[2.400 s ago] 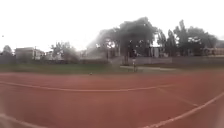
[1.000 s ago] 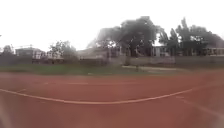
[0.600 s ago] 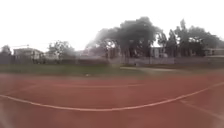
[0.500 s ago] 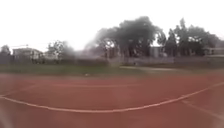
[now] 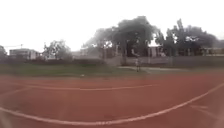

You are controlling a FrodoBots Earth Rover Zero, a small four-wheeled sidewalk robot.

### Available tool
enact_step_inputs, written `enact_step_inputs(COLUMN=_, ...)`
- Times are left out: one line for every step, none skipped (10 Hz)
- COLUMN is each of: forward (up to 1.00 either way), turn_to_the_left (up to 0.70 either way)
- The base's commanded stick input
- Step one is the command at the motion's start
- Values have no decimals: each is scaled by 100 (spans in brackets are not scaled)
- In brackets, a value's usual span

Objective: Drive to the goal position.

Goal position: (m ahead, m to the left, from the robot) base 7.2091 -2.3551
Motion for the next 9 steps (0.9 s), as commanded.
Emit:
enact_step_inputs(forward=70, turn_to_the_left=-14)
enact_step_inputs(forward=70, turn_to_the_left=-14)
enact_step_inputs(forward=70, turn_to_the_left=-14)
enact_step_inputs(forward=70, turn_to_the_left=-14)
enact_step_inputs(forward=70, turn_to_the_left=-14)
enact_step_inputs(forward=70, turn_to_the_left=-14)
enact_step_inputs(forward=70, turn_to_the_left=-14)
enact_step_inputs(forward=70, turn_to_the_left=-14)
enact_step_inputs(forward=70, turn_to_the_left=-14)
